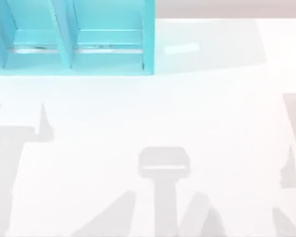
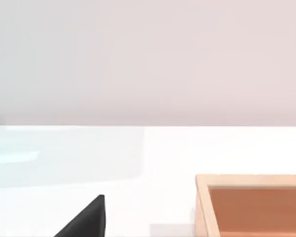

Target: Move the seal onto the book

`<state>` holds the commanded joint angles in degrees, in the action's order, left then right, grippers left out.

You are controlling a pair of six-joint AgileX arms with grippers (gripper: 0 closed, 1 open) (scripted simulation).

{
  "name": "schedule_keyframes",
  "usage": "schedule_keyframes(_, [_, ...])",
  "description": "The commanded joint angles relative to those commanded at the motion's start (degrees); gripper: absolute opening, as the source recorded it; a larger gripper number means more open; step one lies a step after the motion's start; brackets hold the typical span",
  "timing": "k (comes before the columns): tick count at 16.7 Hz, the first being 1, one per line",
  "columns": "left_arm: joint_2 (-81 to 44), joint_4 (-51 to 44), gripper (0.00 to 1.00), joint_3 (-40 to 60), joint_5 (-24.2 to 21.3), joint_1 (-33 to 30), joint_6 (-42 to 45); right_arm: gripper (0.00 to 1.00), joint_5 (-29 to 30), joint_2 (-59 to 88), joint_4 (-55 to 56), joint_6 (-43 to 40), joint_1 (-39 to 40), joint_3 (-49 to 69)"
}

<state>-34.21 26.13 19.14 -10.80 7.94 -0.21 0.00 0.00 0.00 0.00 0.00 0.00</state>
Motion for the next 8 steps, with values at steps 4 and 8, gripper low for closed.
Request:
schedule_keyframes(4, [-24.58,13.94,1.0,9.07,-6.34,5.63,0.31,1.0,0.0,0.0,0.0,0.0,0.0,0.0])
schedule_keyframes(8, [-50.57,27.28,1.0,17.36,-12.58,11.51,0.69,1.0,0.0,0.0,0.0,0.0,0.0,0.0])
